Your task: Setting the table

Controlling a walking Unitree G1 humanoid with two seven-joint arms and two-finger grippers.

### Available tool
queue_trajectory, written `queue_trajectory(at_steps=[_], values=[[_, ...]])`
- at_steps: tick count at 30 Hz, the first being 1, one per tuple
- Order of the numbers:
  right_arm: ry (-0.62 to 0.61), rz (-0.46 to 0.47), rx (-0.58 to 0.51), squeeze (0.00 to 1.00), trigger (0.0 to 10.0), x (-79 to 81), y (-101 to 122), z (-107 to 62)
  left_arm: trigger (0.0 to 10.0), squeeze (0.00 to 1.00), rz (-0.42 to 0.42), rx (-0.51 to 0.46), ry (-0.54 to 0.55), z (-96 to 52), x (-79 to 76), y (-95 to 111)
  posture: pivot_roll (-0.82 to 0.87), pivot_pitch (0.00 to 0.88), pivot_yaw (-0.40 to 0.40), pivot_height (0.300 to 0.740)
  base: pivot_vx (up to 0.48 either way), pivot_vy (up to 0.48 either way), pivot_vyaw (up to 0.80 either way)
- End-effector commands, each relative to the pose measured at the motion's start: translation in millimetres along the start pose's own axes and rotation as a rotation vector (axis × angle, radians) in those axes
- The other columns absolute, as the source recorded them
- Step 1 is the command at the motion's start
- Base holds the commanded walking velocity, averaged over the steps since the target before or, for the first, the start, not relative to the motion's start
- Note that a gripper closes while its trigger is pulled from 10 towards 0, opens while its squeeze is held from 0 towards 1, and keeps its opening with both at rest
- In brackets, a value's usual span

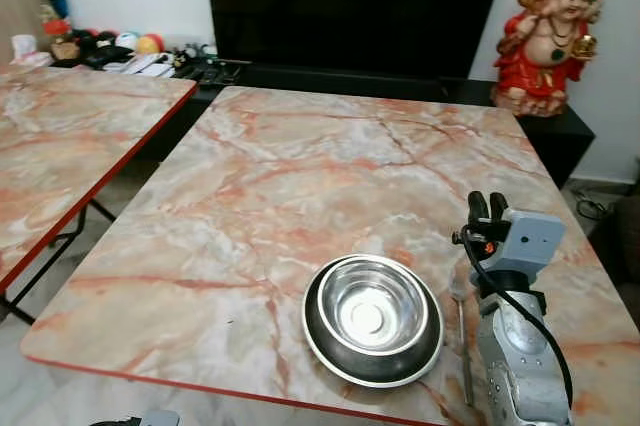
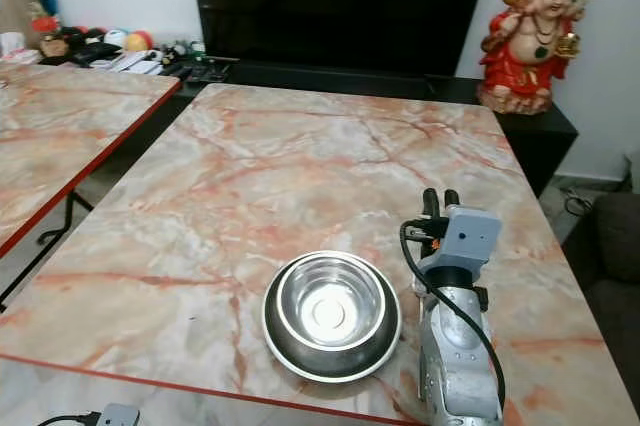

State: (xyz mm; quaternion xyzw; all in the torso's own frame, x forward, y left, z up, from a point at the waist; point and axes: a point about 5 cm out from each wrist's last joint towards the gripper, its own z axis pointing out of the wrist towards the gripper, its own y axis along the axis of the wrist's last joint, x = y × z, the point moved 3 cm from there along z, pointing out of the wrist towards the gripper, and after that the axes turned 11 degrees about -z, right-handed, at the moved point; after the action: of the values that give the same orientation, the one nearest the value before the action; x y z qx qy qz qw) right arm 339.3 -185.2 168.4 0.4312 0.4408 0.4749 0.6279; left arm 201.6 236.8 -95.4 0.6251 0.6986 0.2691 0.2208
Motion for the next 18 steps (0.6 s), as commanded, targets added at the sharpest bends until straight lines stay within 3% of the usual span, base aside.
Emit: queue_trajectory(at_steps=[1, 18], values=[[-0.009, 0.009, -0.008, 0.00, 10.0, -1.7, 2.3, 1.3, 10.0, 0.00, -0.009, 0.020, 0.001, -0.4, -1.3, -4.9, -0.01, 0.000, -0.017, 0.740, 0.000, 0.480, 0.00], [0.005, 0.000, -0.025, 0.00, 10.0, 1.0, 7.3, 3.1, 10.0, 0.00, -0.016, 0.015, -0.003, 0.2, -4.5, -3.9, 0.00, 0.000, -0.026, 0.740, 0.000, 0.480, 0.00]])
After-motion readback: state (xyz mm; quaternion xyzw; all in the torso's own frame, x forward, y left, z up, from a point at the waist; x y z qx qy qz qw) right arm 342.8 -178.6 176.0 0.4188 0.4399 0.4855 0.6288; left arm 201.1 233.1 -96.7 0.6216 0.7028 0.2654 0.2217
